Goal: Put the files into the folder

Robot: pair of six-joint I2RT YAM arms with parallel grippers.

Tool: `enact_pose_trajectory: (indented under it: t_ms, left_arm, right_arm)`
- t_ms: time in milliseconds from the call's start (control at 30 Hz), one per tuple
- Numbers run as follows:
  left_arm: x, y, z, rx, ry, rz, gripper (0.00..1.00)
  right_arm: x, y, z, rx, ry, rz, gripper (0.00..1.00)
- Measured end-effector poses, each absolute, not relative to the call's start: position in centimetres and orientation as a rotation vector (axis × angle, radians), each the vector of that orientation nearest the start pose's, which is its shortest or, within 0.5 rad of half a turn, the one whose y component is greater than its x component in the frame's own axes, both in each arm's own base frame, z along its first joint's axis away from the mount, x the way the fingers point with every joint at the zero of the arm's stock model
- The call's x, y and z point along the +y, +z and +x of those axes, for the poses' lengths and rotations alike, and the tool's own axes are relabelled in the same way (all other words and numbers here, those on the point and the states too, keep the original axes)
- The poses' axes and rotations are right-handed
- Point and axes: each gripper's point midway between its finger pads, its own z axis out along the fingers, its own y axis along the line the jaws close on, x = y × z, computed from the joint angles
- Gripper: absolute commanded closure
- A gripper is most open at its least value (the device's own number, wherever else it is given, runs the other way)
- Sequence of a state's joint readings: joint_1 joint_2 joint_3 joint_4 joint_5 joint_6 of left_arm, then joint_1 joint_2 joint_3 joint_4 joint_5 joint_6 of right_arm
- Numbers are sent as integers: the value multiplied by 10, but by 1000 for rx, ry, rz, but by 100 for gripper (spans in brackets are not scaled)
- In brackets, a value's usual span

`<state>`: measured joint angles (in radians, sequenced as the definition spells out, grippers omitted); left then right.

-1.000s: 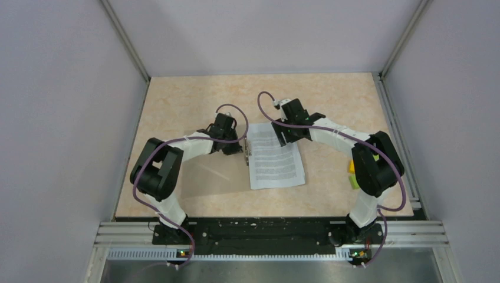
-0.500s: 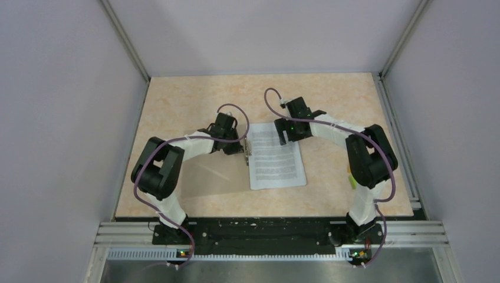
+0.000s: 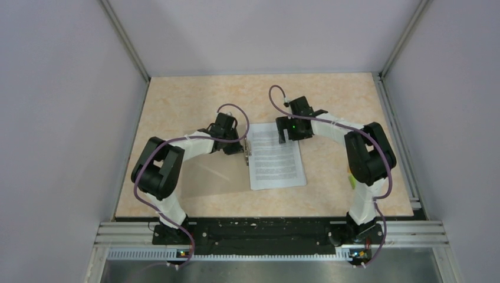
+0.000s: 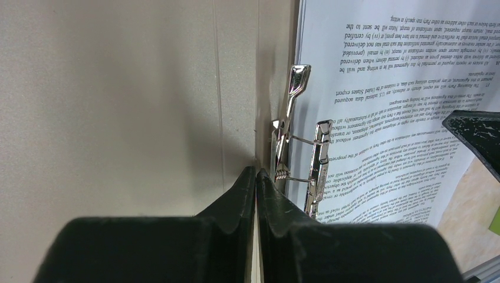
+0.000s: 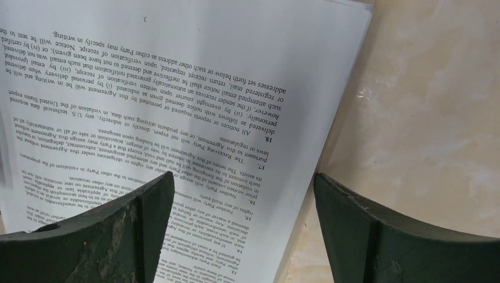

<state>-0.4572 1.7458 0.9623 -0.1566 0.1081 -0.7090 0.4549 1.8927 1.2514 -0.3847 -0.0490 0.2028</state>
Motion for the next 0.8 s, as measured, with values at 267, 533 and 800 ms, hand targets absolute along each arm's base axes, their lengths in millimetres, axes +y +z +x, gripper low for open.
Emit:
enact_pose_trajectory:
  t_ms: [267, 533, 800]
  left_arm:
    - [-219, 26, 340, 2598, -592, -281, 91]
    - [-218, 27, 341, 2594, -585, -280, 82]
    - [-208, 57, 337, 2534, -563, -283, 68]
  right_arm:
    - [206, 32, 380, 2599, 319, -331, 13]
    - [201, 34, 383, 2595, 291, -294, 12]
    - [191, 44, 383, 2596, 235, -256, 12]
